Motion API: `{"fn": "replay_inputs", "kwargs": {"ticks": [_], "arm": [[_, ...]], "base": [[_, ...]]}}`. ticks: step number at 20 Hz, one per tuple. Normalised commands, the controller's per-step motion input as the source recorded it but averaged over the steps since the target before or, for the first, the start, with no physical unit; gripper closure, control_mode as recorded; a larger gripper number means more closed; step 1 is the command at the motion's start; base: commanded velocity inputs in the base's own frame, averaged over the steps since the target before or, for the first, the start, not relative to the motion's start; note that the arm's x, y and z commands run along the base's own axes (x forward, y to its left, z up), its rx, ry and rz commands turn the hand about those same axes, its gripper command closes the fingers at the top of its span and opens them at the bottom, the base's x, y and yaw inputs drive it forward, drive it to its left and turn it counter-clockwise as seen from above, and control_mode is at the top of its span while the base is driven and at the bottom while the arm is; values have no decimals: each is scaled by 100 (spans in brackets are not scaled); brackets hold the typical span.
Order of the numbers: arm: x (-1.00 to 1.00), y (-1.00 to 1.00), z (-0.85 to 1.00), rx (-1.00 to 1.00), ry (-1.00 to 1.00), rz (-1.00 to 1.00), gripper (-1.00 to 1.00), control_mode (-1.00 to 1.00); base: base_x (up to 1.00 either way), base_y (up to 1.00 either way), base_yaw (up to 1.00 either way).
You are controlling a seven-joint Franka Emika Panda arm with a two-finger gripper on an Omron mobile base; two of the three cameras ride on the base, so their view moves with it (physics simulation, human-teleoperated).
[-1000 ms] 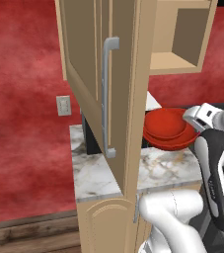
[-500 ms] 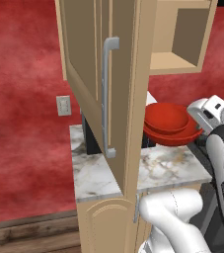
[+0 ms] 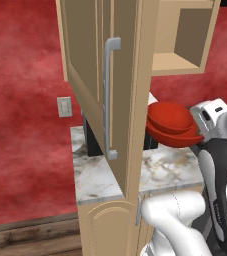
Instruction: Pick up the bowls on the counter and stack them on top of one another in the open cabinet. Place the smaller bowl on top of the larger bowl.
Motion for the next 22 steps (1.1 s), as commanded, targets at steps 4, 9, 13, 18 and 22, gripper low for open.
{"fn": "replay_inputs", "kwargs": {"ticks": [4, 9, 13, 18, 22], "arm": [[-6, 0, 10, 11, -2, -36, 100, -100], [0, -8, 12, 8, 0, -24, 100, -100], [0, 0, 19, 9, -4, -8, 100, -100], [-3, -1, 21, 6, -11, 0, 100, -100], [-6, -4, 22, 4, -11, 2, 100, -100]], "base": [[0, 0, 0], [0, 0, 0], [0, 0, 0], [0, 0, 0], [0, 0, 0]]}}
